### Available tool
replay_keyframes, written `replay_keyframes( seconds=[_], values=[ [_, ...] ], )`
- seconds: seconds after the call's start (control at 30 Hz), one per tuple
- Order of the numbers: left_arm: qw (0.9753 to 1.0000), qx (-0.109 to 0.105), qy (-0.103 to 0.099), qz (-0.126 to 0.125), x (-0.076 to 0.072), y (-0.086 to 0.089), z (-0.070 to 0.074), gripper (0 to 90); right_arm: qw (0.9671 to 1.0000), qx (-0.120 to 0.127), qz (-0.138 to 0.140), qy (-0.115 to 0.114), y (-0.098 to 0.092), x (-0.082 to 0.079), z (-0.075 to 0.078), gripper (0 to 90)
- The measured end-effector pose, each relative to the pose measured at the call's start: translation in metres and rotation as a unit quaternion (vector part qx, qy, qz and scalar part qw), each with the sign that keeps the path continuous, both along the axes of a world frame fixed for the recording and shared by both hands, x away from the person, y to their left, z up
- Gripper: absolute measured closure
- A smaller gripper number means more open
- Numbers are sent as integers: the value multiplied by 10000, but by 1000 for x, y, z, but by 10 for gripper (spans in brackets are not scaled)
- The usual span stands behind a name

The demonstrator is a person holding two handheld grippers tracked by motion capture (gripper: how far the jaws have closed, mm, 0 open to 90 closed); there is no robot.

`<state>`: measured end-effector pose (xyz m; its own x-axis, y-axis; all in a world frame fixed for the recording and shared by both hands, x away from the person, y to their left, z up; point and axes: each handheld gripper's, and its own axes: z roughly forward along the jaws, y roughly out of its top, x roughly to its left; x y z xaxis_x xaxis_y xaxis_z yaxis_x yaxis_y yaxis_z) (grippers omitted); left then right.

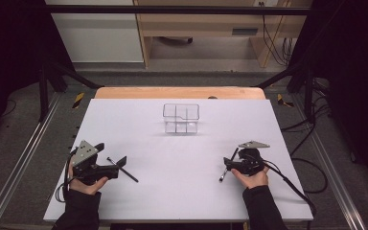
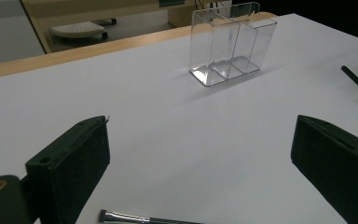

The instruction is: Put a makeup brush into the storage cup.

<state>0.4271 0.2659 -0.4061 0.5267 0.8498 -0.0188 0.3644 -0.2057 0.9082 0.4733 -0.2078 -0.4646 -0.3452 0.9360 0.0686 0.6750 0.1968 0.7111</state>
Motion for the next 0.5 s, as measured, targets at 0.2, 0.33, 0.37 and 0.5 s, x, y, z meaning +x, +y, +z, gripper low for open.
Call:
replay_keyframes(
  seconds=[0.2, 0.33, 0.37, 0.5],
  values=[
    [10000, 27, 15, -35, 0, -2, -1, 40, 9998, -99, 117, 148, 4, 2, -7, 359],
    [10000, 45, 20, -52, 0, -3, -2, 41, 9996, -147, 160, 188, 5, 3, -10, 398],
    [10000, 52, 28, -57, 0, -4, -2, 41, 9996, -147, 160, 188, 5, 3, -10, 398],
    [9999, 82, 55, -73, 1, -5, -3, 41, 9994, -224, 191, 201, 6, 3, -11, 432]
  ],
)
